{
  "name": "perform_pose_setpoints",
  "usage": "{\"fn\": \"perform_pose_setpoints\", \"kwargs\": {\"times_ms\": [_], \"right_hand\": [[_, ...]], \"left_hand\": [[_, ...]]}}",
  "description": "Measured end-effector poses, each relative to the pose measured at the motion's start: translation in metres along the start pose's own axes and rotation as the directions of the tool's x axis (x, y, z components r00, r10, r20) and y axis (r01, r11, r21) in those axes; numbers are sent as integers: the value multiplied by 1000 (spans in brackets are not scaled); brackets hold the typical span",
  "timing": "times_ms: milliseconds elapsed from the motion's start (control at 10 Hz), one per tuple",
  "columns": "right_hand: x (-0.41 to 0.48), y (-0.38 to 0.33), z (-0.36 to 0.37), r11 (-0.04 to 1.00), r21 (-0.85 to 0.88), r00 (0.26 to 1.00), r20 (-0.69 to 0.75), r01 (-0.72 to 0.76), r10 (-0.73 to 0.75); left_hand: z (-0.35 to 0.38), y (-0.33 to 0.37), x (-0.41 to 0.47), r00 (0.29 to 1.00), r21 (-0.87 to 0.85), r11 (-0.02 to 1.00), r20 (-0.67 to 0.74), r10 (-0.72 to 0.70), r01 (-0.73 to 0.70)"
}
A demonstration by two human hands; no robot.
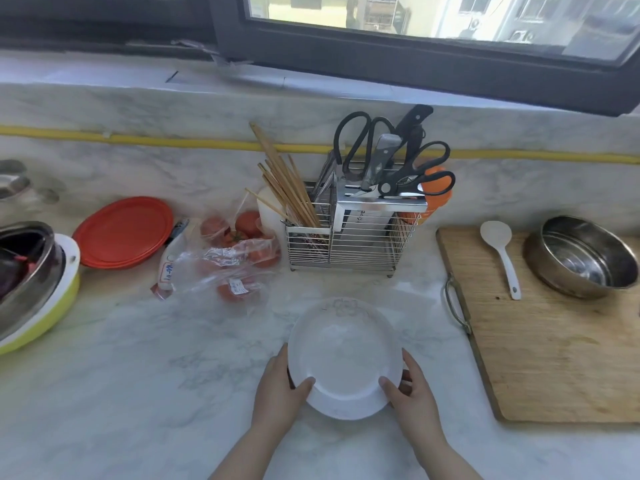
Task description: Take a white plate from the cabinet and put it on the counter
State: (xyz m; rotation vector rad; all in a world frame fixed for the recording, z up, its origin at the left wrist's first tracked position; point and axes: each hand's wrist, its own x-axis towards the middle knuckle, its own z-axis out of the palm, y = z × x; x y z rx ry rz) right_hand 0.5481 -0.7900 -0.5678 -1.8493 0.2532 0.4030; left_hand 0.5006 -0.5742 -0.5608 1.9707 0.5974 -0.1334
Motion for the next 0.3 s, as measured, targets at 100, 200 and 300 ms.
{"fn": "perform_pose_setpoints", "kwargs": {"times_ms": [100, 200, 300], "right_hand": [[-1, -5, -4, 997, -75, 1000, 17, -11, 13], [1, -12, -14, 954, -297, 1000, 3, 30, -31], [3, -33, -30, 820, -546, 976, -19, 173, -219]], "left_hand": [[-8, 1, 1, 997, -30, 999, 68, -43, 45], [-22, 0, 6, 992, 64, 992, 45, -116, 113], [-47, 12, 5, 996, 349, 937, -74, 46, -17]]}}
